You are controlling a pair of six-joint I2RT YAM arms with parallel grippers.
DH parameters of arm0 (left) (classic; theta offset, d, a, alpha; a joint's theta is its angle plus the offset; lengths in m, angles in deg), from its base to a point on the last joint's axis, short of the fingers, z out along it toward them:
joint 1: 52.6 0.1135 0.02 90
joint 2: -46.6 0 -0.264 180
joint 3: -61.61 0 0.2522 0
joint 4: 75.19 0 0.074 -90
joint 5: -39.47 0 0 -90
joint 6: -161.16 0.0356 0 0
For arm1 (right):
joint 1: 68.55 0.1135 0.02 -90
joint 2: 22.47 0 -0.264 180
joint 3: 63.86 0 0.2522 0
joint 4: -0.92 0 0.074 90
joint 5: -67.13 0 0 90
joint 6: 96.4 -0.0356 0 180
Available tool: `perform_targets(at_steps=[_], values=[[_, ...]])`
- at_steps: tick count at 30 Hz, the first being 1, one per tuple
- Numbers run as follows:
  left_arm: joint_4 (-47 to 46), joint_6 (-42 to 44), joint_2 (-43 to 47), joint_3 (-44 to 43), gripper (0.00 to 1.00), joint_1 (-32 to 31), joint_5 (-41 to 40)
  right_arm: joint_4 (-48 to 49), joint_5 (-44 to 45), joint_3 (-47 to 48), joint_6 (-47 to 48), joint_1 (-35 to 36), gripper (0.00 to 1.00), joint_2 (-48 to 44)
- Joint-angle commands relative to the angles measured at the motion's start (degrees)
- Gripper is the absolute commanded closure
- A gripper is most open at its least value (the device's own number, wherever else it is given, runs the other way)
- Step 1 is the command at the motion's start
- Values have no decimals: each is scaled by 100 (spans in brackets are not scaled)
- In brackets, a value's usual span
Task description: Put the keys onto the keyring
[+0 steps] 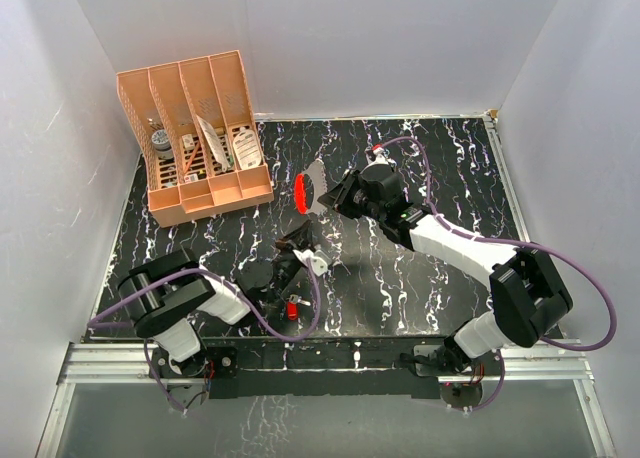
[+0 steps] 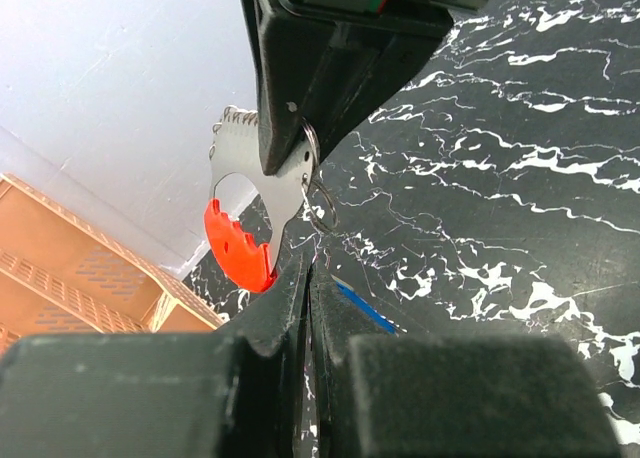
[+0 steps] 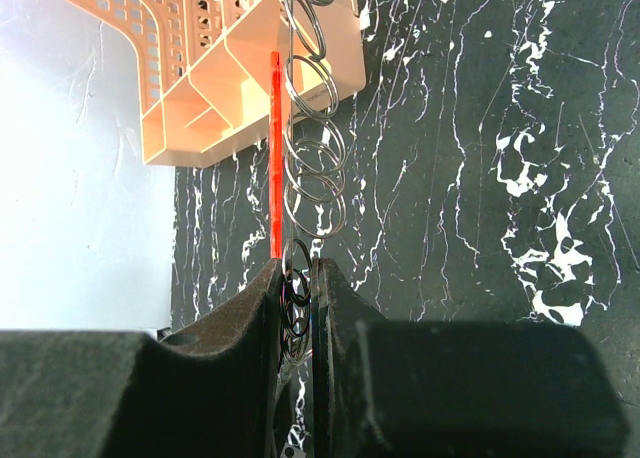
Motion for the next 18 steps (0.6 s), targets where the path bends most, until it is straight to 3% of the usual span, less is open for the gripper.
perform_targets(at_steps=[1, 18], values=[[-753, 150, -65, -153, 100, -28, 4, 236, 0, 298, -111, -24, 100, -18], [-760, 170, 269, -350, 100, -28, -133, 224, -10, 142, -111, -26, 100, -133]])
